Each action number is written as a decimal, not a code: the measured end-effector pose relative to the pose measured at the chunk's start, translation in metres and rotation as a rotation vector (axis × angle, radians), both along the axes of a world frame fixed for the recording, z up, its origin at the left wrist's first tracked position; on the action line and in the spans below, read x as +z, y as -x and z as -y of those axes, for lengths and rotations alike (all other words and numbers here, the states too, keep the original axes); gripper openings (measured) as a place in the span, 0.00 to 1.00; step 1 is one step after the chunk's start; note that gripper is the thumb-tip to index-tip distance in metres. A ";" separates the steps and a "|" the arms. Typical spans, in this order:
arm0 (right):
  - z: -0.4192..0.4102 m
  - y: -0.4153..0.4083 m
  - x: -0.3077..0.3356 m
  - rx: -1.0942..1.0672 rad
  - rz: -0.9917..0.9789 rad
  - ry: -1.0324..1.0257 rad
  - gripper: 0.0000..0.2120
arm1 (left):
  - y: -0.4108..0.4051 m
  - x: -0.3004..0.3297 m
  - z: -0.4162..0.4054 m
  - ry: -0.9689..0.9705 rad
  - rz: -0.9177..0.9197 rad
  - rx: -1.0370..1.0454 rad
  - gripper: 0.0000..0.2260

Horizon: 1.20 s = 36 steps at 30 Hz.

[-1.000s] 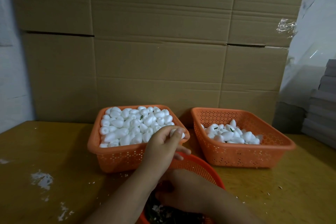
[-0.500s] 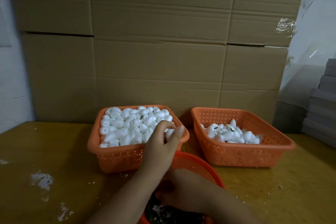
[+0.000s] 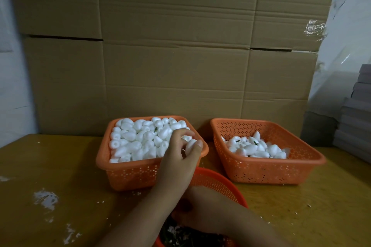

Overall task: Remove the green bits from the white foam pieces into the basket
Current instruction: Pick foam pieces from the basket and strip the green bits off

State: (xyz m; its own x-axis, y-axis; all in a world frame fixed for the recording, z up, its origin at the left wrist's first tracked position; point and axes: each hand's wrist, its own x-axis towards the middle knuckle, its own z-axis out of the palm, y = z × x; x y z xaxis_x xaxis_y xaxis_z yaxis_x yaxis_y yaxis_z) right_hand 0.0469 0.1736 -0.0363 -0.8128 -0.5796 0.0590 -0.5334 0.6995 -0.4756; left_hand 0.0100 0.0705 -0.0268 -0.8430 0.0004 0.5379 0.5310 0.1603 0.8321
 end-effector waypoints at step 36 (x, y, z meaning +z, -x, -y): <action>-0.002 0.006 -0.006 0.019 -0.047 0.039 0.16 | -0.006 0.004 0.000 -0.016 -0.053 0.029 0.18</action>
